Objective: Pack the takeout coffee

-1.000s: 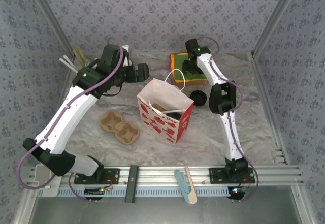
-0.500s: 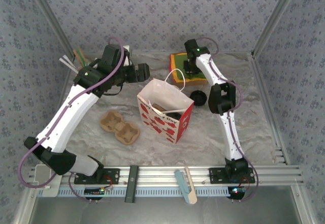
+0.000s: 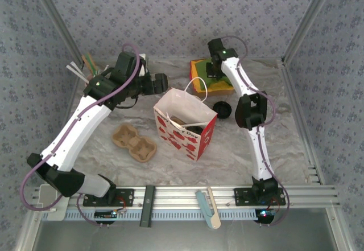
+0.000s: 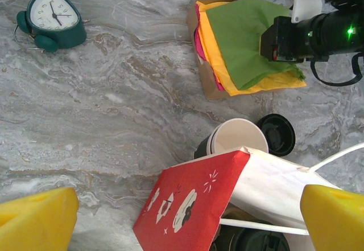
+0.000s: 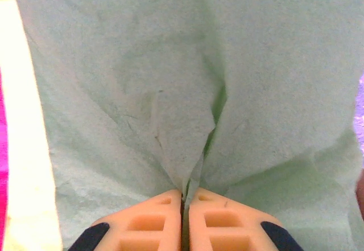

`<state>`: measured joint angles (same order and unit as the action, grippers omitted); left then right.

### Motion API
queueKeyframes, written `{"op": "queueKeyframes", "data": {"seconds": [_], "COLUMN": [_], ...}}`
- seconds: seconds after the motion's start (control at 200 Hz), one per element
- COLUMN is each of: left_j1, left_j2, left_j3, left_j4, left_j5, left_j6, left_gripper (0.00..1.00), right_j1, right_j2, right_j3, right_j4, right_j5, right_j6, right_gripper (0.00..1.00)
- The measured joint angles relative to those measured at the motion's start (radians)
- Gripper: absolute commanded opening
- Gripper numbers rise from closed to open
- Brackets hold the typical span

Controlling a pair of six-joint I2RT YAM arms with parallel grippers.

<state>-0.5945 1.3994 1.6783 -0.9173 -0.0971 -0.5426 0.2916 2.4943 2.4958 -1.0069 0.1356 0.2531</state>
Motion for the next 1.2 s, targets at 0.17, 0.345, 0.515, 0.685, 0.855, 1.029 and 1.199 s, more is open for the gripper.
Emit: {"op": "queueKeyframes", "data": {"seconds": [0.17,0.345,0.515,0.685,0.855,1.029,1.199], "left_j1": [0.0,0.0,0.0,0.0,0.0,0.0,0.0], "left_j2": [-0.004,-0.005,-0.005,-0.005,-0.005,-0.005,-0.005], "left_j3": [0.0,0.0,0.0,0.0,0.0,0.0,0.0], "left_j4": [0.0,0.0,0.0,0.0,0.0,0.0,0.0], "left_j5": [0.0,0.0,0.0,0.001,0.002,0.004,0.004], "left_j6": [-0.002,-0.002,-0.002,-0.002,-0.002,-0.002,-0.002], "left_gripper": [1.0,1.0,1.0,1.0,1.0,1.0,1.0], "right_j1": [0.0,0.0,-0.001,-0.004,-0.015,-0.024,-0.026], "right_j2": [-0.014,-0.014,-0.015,-0.019,-0.048,-0.075,-0.074], "right_j3": [0.0,0.0,-0.005,-0.022,-0.036,-0.042,-0.042], "right_j4": [0.0,0.0,0.0,0.0,0.002,0.013,0.02], "right_j5": [0.0,0.0,0.0,0.0,-0.002,-0.012,-0.019], "right_j6": [0.0,0.0,0.0,0.001,0.006,0.009,0.003], "right_gripper": [0.08,0.1,0.07,0.08,0.2,0.3,0.53]}}
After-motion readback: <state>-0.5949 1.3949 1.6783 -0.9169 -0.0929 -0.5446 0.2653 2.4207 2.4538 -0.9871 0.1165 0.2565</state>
